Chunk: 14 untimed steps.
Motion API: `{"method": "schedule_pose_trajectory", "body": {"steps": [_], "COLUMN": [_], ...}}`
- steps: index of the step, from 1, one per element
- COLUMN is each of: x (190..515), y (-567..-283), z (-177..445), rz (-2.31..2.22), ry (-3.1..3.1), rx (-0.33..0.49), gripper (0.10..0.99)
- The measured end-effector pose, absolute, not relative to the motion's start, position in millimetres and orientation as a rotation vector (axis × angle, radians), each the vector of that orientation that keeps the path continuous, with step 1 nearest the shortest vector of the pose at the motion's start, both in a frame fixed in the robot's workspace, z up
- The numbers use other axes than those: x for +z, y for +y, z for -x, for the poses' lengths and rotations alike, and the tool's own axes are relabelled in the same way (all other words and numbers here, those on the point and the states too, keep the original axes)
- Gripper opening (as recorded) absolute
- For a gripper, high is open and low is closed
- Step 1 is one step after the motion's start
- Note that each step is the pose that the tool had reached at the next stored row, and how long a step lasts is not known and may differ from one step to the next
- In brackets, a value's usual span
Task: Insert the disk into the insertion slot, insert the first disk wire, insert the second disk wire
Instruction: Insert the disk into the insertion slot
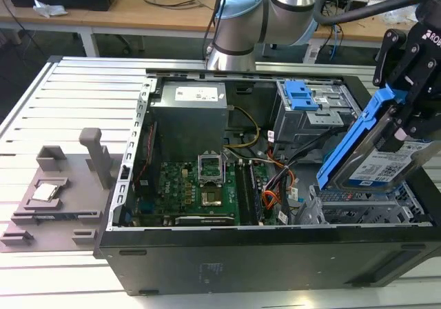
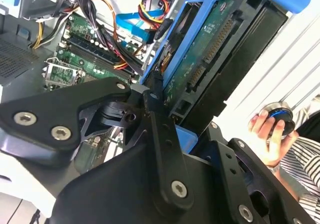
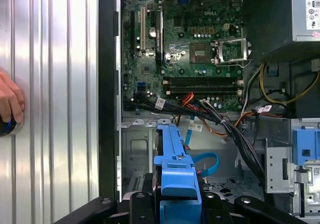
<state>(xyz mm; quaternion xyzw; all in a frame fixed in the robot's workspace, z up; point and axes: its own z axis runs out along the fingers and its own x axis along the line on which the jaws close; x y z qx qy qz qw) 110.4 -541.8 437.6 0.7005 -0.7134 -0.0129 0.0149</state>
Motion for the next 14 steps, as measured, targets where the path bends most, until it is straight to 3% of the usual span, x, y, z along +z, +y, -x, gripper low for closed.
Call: {"method": "schedule_pose_trajectory", "body": {"steps": [14], "x": [414], "y": [-542], "z": [-113], "rz": [-2.18], "ry": [-2.22], "rx": [-0.04], "gripper": [0.365]}}
